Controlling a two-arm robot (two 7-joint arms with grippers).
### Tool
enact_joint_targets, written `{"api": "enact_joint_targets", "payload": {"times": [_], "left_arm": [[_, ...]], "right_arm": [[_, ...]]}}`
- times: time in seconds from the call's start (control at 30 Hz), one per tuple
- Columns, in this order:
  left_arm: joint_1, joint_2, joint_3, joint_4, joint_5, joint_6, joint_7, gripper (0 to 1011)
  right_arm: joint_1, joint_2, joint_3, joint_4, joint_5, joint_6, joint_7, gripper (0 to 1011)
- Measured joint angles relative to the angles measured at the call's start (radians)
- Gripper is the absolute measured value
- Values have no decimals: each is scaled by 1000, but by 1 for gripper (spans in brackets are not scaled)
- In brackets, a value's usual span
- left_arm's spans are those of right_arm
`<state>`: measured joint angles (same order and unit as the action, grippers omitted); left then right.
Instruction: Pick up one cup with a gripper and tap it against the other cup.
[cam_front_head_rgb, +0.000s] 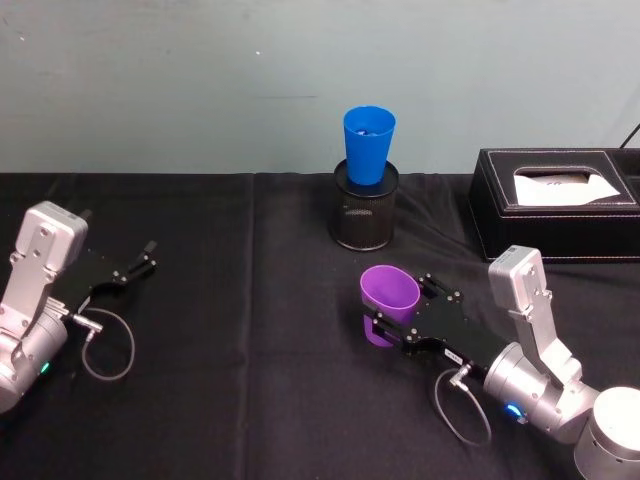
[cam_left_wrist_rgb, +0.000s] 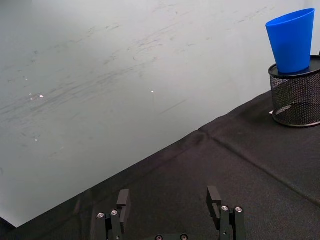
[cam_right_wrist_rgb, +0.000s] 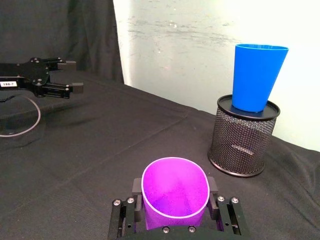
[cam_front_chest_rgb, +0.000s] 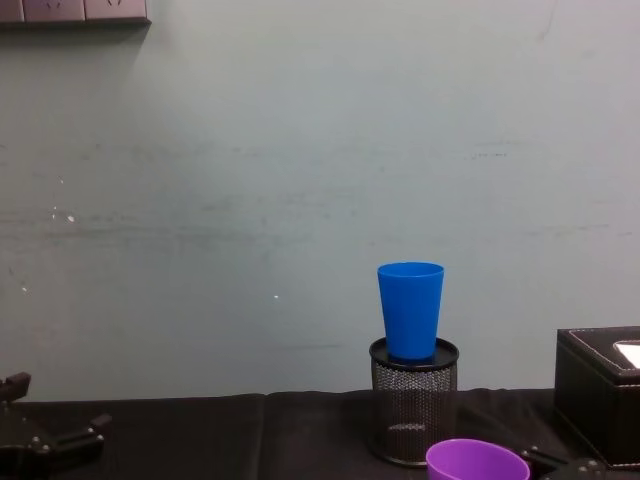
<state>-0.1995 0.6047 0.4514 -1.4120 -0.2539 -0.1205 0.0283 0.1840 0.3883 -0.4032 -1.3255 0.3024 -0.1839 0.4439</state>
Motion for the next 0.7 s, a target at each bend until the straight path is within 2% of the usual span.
{"api": "enact_joint_targets", "payload": {"times": [0.17,0.3,0.4,0.57,0.7], "left_arm": [[0,0,0,0,0,0,0,1000],[0,0,0,0,0,0,0,1000],[0,0,0,0,0,0,0,1000],[0,0,0,0,0,0,0,1000],[0,0,0,0,0,0,0,1000]], "right_arm": [[-7,4,8,-31,-15,14,-4,732],[-9,15,14,-78,-44,54,-12,732],[-5,24,23,-120,-49,90,-11,733],[9,38,42,-189,-27,163,-1,732],[28,51,62,-251,22,247,13,732]]}}
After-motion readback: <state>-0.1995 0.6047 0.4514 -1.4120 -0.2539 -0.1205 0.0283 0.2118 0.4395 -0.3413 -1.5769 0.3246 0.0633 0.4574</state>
